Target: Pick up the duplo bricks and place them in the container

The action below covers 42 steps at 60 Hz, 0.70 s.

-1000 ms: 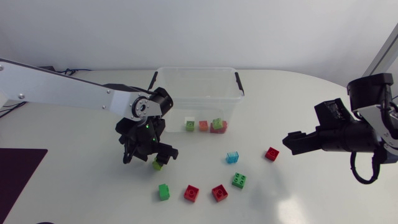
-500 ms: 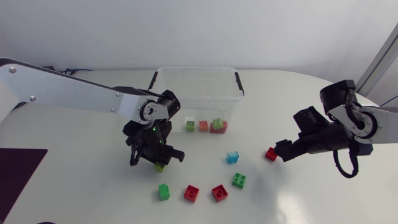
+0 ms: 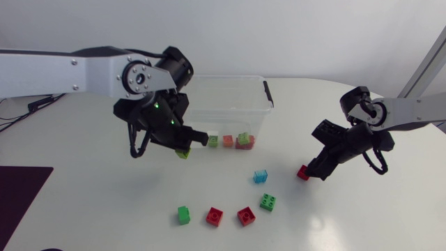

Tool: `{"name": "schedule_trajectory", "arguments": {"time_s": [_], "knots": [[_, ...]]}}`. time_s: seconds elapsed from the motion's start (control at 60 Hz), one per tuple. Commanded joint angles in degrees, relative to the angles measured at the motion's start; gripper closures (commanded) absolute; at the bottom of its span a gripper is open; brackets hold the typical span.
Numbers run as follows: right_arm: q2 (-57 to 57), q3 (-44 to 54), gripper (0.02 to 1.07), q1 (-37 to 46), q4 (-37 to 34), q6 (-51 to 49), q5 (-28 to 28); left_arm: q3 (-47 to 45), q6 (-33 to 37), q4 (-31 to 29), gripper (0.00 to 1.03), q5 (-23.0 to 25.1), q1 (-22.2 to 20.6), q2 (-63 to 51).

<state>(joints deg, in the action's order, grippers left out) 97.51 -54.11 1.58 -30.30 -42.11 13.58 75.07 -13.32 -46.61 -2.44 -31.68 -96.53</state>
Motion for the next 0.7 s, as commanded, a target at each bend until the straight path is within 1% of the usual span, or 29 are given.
{"name": "schedule_trajectory", "arguments": {"time_s": [0.0, 0.033, 0.15, 0.167, 0.283, 0.3, 0.333, 0.35, 0.433, 0.45, 0.467, 0.5, 0.6, 0.683], "knots": [[2.77, -0.47, 0.16, 0.17, -1.42, -3.51, 0.48, 2.72, 0.05, -0.85, 0.79, 0.15, -0.05, 2.49], [3.3, -0.47, 0.16, 0.17, -1.69, -4.12, 0.48, 3.16, 0.05, -0.76, 0.78, 0.15, -0.13, 2.84], [4.61, -0.74, 0.16, -0.35, -1.69, -4.39, 0.57, 4.91, -0.21, 2.58, 0.78, 0.15, -0.57, 4.69], [4.88, -0.74, 0.19, -0.53, -1.42, -4.39, 0.57, 5.35, -0.39, 2.93, 0.78, 0.15, -0.49, 4.69], [5.14, -0.03, 0.43, -1.85, 0.77, -4.3, 0.48, 6.93, -0.56, 5.74, 0.78, 0.15, -0.57, 4.25], [5.14, 0.23, 0.5, -2.2, 1.3, -4.3, 0.39, 7.2, -0.56, 6.97, 0.78, 0.15, -0.66, 4.25], [5.14, 0.49, 0.56, -2.55, 1.83, -4.04, 0.3, 7.29, -0.56, 8.29, 0.78, 0.15, -0.75, 4.25], [5.14, 0.85, 0.61, -2.9, 2.53, -3.86, 0.21, 7.55, -0.56, 9.08, 0.78, 0.15, -0.75, 4.16], [5.14, 1.55, 0.71, -3.69, 3.67, -3.6, -0.22, 9.22, -0.65, 11.1, 0.78, 0.15, -0.66, 2.66], [5.14, 1.64, 0.74, -3.78, 3.94, -3.6, -0.31, 9.4, -0.65, 11.28, 0.78, 0.15, -0.66, 2.49], [5.05, 1.72, 0.8, -3.78, 4.2, -3.42, -0.31, 9.66, -0.65, 11.45, 0.78, 0.15, -0.57, 2.31], [4.79, 1.64, 0.85, -3.78, 4.2, -3.24, -0.4, 11.33, -0.65, 11.98, 0.78, 0.15, -0.13, 0.47], [2.77, 1.37, 0.87, -3.34, 3.06, -2.72, -0.4, 13.97, -0.65, 13.04, 0.78, 0.15, 1.01, -2.79], [-0.31, 0.85, 0.87, -2.9, 0.69, -2.63, -0.49, 16.34, -0.74, 14.0, 0.76, 0.06, 1.97, -5.6]]}}
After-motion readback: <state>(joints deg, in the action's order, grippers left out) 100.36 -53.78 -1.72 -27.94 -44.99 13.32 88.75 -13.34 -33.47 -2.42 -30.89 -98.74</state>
